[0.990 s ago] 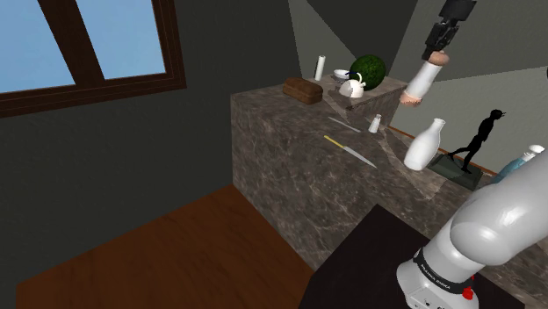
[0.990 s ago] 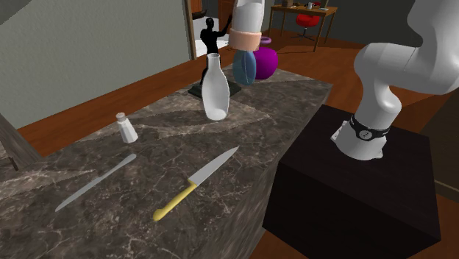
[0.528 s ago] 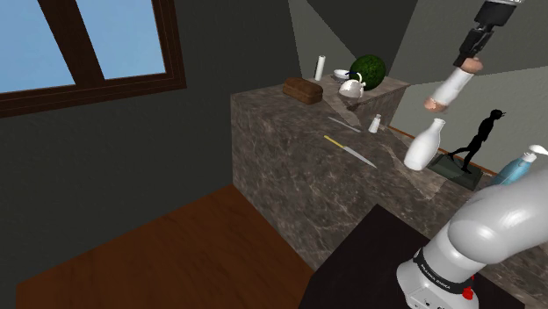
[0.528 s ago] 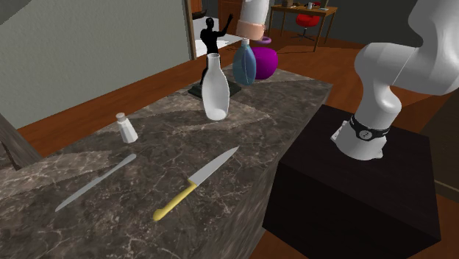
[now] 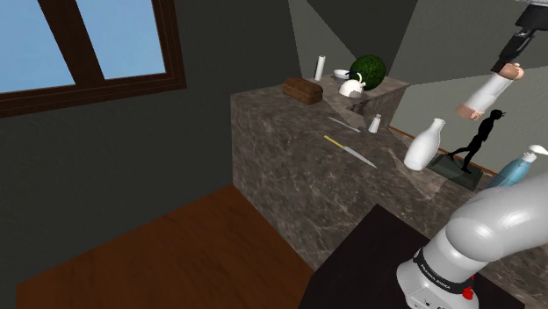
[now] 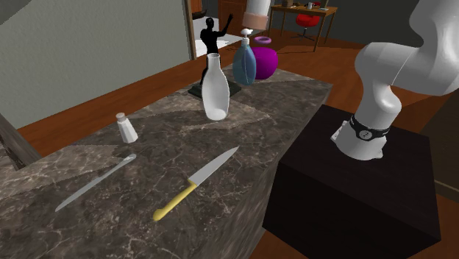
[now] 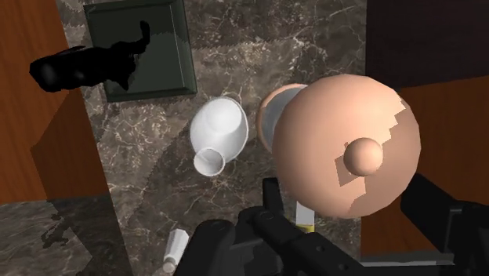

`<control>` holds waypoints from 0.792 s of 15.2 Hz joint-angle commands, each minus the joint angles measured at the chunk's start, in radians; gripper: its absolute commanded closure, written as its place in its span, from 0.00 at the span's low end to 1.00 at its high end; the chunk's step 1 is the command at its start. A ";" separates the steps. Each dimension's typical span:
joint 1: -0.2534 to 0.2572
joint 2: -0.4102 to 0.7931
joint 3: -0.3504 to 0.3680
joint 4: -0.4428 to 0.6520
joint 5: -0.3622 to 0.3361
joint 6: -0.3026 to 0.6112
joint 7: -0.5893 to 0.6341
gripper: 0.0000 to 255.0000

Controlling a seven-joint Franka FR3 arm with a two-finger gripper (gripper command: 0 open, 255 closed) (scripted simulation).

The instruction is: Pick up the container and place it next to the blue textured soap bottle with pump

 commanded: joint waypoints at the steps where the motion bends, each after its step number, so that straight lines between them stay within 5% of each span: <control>1: -0.014 -0.020 -0.027 -0.004 -0.020 -0.006 -0.045 1.00; 12: 0.007 0.038 -0.333 0.145 -0.042 -0.042 -0.358 1.00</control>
